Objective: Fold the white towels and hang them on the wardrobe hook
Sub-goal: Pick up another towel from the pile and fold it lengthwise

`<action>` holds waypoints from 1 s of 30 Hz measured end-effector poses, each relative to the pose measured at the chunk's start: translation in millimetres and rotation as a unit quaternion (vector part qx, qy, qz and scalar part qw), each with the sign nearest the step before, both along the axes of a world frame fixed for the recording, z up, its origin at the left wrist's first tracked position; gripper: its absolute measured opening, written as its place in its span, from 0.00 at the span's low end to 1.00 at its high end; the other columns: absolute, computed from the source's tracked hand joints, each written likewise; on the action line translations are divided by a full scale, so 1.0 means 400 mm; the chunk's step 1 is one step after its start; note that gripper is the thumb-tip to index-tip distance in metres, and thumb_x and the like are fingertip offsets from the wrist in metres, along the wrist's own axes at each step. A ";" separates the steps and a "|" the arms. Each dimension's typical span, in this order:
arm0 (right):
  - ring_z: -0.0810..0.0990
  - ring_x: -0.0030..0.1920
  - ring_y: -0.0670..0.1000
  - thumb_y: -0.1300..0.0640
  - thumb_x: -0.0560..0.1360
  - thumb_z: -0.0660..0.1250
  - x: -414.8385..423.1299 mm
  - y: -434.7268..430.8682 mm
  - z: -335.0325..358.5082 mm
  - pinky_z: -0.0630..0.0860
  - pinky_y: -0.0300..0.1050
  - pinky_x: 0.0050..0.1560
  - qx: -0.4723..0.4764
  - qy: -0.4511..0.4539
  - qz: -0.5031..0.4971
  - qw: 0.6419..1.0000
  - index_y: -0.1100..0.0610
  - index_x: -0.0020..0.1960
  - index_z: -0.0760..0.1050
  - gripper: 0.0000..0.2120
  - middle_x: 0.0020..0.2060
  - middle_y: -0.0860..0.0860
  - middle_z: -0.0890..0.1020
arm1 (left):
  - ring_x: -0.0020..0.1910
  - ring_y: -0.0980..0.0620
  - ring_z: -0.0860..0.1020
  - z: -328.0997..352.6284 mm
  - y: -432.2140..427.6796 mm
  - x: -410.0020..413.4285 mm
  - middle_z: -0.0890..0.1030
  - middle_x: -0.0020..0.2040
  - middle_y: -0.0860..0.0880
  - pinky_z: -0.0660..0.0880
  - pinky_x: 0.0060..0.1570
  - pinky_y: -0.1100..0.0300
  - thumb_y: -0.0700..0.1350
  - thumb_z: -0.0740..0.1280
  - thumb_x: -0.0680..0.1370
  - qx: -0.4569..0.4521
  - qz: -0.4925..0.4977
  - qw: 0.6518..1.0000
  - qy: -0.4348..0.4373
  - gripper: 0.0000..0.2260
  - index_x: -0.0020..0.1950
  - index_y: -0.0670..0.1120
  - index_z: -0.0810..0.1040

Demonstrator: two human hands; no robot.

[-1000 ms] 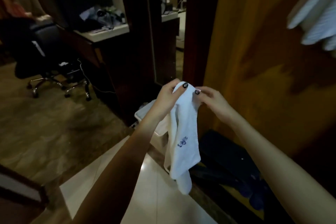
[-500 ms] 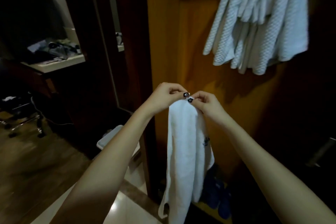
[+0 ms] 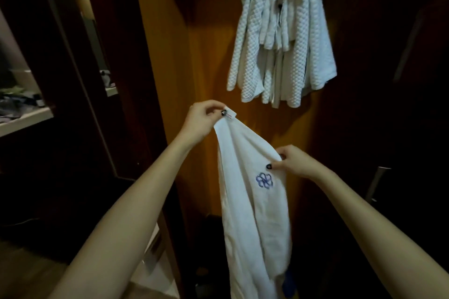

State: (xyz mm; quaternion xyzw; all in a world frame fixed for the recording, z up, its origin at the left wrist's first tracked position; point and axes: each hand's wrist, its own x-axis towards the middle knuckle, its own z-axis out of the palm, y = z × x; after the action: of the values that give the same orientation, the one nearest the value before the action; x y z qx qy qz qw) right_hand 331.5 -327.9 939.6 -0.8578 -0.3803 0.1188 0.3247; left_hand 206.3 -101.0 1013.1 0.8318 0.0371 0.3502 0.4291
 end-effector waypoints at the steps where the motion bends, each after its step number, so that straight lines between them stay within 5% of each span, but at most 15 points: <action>1: 0.76 0.38 0.48 0.54 0.72 0.74 0.008 -0.015 -0.017 0.69 0.40 0.35 -0.005 -0.010 -0.026 1.000 0.60 0.44 0.80 0.09 0.36 0.49 0.80 | 0.41 0.59 0.76 0.007 0.019 0.003 0.80 0.44 0.49 0.70 0.41 0.74 0.34 0.66 0.77 -0.018 0.005 1.000 -0.015 0.08 0.51 0.43 0.82; 4: 0.72 0.38 0.47 0.53 0.72 0.74 0.011 -0.057 -0.062 0.64 0.39 0.36 0.051 -0.032 -0.080 0.995 0.59 0.41 0.76 0.10 0.36 0.48 0.75 | 0.42 0.62 0.76 0.017 0.080 0.012 0.80 0.44 0.49 0.71 0.42 0.75 0.34 0.67 0.76 -0.077 0.019 0.996 -0.048 0.06 0.50 0.43 0.81; 7: 0.75 0.54 0.44 0.57 0.75 0.71 0.006 -0.100 -0.073 0.70 0.41 0.52 0.052 -0.059 -0.085 0.993 0.52 0.60 0.78 0.13 0.53 0.42 0.78 | 0.38 0.66 0.77 0.016 0.125 0.029 0.80 0.42 0.51 0.71 0.39 0.75 0.34 0.65 0.77 -0.102 0.033 0.992 -0.072 0.06 0.50 0.42 0.81; 9: 0.78 0.48 0.49 0.59 0.76 0.67 0.007 -0.122 -0.079 0.74 0.43 0.45 0.003 -0.065 -0.127 0.990 0.55 0.50 0.80 0.05 0.46 0.47 0.82 | 0.36 0.67 0.77 0.014 0.137 0.045 0.80 0.40 0.53 0.71 0.37 0.74 0.34 0.64 0.78 -0.127 0.046 0.987 -0.087 0.06 0.50 0.40 0.80; 11: 0.78 0.38 0.52 0.58 0.77 0.65 0.008 -0.138 -0.088 0.69 0.41 0.34 -0.003 -0.061 -0.187 0.980 0.58 0.39 0.78 0.09 0.34 0.51 0.79 | 0.36 0.64 0.77 0.011 0.147 0.062 0.80 0.40 0.53 0.72 0.36 0.73 0.34 0.64 0.78 -0.143 0.052 0.984 -0.088 0.06 0.51 0.39 0.80; 15: 0.80 0.46 0.43 0.56 0.79 0.65 -0.017 -0.144 -0.078 0.73 0.34 0.43 0.134 -0.041 -0.219 0.966 0.52 0.50 0.82 0.07 0.45 0.45 0.82 | 0.42 0.55 0.77 -0.013 0.181 0.082 0.79 0.41 0.52 0.72 0.38 0.70 0.36 0.64 0.78 -0.136 0.040 0.989 -0.046 0.05 0.50 0.40 0.79; 18: 0.79 0.38 0.40 0.60 0.79 0.65 -0.041 -0.113 -0.026 0.75 0.33 0.36 0.251 0.047 -0.166 0.952 0.48 0.59 0.79 0.12 0.44 0.42 0.83 | 0.45 0.52 0.76 -0.049 0.203 0.083 0.78 0.41 0.51 0.70 0.38 0.68 0.36 0.64 0.79 -0.127 0.043 0.991 -0.002 0.03 0.48 0.42 0.77; 21: 0.74 0.29 0.43 0.64 0.78 0.65 -0.062 -0.054 0.029 0.74 0.36 0.32 0.278 0.108 -0.093 0.950 0.55 0.53 0.83 0.09 0.29 0.44 0.79 | 0.42 0.53 0.76 -0.088 0.196 0.085 0.78 0.41 0.50 0.70 0.37 0.71 0.34 0.64 0.78 -0.108 0.024 0.993 0.031 0.05 0.48 0.42 0.78; 26: 0.82 0.42 0.51 0.67 0.73 0.70 -0.099 0.051 0.112 0.77 0.38 0.45 0.244 0.135 -0.008 0.960 0.60 0.51 0.82 0.08 0.39 0.54 0.84 | 0.35 0.65 0.76 -0.110 0.145 0.078 0.79 0.39 0.52 0.69 0.33 0.76 0.33 0.63 0.77 -0.086 -0.061 0.993 0.056 0.07 0.49 0.43 0.79; 30: 0.84 0.53 0.53 0.72 0.71 0.70 -0.123 0.110 0.146 0.80 0.44 0.54 0.210 0.147 0.056 0.965 0.62 0.52 0.79 0.12 0.48 0.58 0.85 | 0.40 0.64 0.77 -0.095 0.110 0.067 0.80 0.42 0.54 0.70 0.39 0.75 0.34 0.65 0.77 -0.089 -0.116 0.988 0.042 0.10 0.47 0.49 0.79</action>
State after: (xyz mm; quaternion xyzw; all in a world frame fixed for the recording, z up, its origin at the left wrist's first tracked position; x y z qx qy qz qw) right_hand 282.4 -283.9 997.8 -0.7208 -0.3924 0.1795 0.5424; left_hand 233.2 -57.1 975.2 0.8029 -0.0105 0.2576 0.5375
